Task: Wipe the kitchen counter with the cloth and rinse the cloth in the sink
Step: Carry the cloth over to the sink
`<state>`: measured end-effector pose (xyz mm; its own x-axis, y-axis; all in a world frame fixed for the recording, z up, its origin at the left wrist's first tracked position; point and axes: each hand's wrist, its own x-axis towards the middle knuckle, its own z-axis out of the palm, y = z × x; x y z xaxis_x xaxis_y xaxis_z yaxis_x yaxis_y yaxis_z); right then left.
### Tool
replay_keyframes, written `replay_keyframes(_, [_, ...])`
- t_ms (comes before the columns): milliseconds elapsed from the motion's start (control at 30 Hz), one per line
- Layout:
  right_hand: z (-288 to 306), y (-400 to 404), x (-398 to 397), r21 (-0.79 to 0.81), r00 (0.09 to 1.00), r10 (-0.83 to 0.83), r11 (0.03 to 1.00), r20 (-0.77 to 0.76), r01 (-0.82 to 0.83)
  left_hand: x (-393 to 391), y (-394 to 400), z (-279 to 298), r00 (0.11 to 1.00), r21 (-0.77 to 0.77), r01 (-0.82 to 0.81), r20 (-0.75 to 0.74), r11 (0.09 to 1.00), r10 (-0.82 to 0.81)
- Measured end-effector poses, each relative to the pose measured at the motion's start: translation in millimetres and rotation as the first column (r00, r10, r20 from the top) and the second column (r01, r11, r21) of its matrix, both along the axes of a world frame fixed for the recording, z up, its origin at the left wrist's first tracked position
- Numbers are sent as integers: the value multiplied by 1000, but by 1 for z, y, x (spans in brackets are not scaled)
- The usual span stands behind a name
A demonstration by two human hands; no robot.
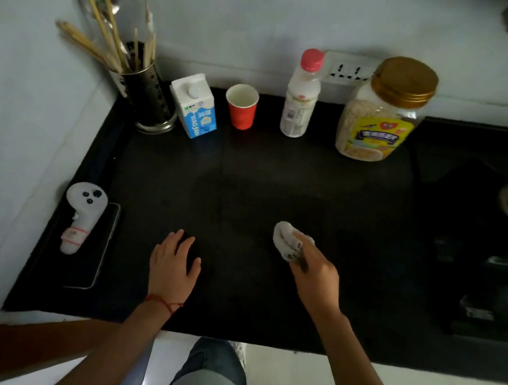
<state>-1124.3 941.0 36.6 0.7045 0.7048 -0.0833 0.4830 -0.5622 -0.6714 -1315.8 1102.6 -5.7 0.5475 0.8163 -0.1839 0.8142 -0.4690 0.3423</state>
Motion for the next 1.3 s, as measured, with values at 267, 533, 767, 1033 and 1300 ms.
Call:
replay_keyframes(267, [23, -135, -7, 223, 750, -513, 742, -418, 632, 70, -95, 31, 901, -158, 348, 329, 924, -283])
replay_keyframes(533, [5, -324, -40, 158, 416, -806, 386, -422, 909, 129, -249, 42, 781, -351, 622, 352, 700, -516])
replay_keyframes(767, [-34, -486, -106, -42, 43, -921, 65, -388, 997, 154, -379, 2, 677, -640, 602, 93, 477, -730])
replay_keyframes(1033, [-58, -596, -168, -206, -309, -888, -250, -342, 946, 189, -481, -29, 664, -747, 455, -78, 485, -744])
replay_keyframes(1300, [-70, -683, -127, -248, -496, -782, -431, -376, 868, 285, -578, -60, 686, -795, 328, -171, 510, -707])
